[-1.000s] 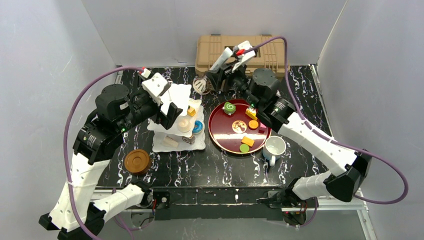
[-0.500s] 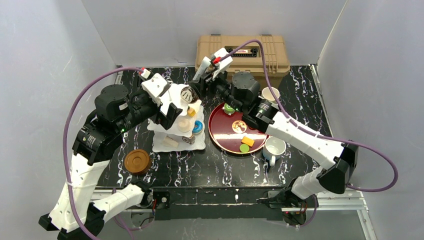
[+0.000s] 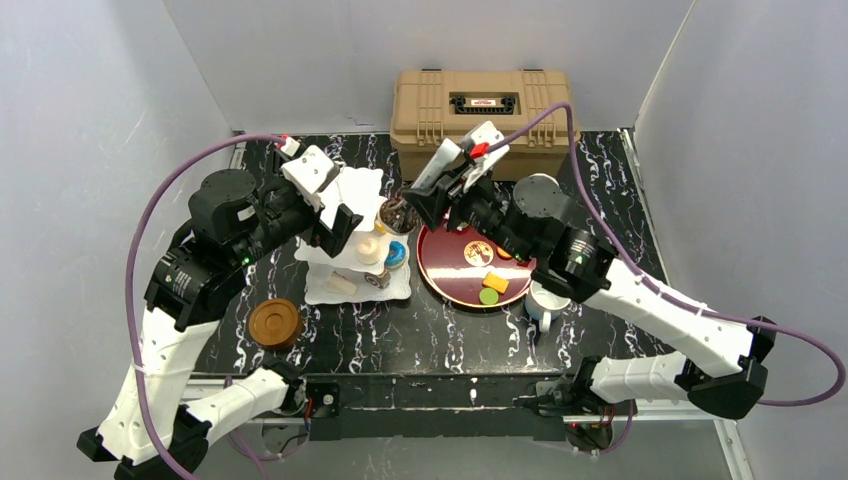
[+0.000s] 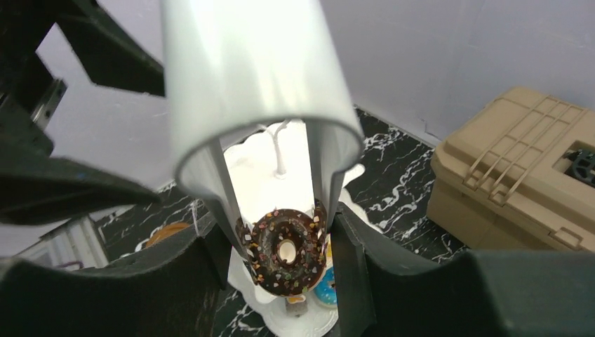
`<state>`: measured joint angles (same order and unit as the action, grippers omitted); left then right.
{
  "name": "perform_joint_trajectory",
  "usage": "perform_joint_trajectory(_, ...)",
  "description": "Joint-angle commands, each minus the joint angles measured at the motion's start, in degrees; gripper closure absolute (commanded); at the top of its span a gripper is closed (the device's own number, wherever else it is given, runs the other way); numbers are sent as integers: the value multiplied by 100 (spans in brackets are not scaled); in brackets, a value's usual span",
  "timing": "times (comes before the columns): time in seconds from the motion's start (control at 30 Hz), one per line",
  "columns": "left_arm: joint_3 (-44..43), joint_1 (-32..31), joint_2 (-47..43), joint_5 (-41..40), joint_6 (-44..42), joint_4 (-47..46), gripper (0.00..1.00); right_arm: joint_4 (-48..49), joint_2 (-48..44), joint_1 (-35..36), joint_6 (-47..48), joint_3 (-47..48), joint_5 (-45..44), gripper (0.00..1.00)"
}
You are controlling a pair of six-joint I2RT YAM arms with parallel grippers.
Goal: Serve the afternoon tea
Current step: Place the desert on the desert table.
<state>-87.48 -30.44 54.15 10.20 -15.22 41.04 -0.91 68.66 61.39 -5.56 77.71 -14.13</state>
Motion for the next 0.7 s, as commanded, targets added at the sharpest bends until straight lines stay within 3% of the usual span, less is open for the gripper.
perform_joint_trajectory(0.0,35,3,-48,-703,-145,-222,10,-217,-194,357,-97,-150,-200,59)
perform_joint_trajectory(0.13,27,11,18,-1319,-297,-399,11,-292,-188,700,-206,-287,-272,59)
perform_joint_trajectory(0.33,-52,10,166,-1301,-254,-366,10,129,65,1271,-346,-567,-499,59)
perform_joint_trajectory(0.67,-141,10,115,-1021,-131,-181,10,2446,1069,1624,111,-1076,-1569,60)
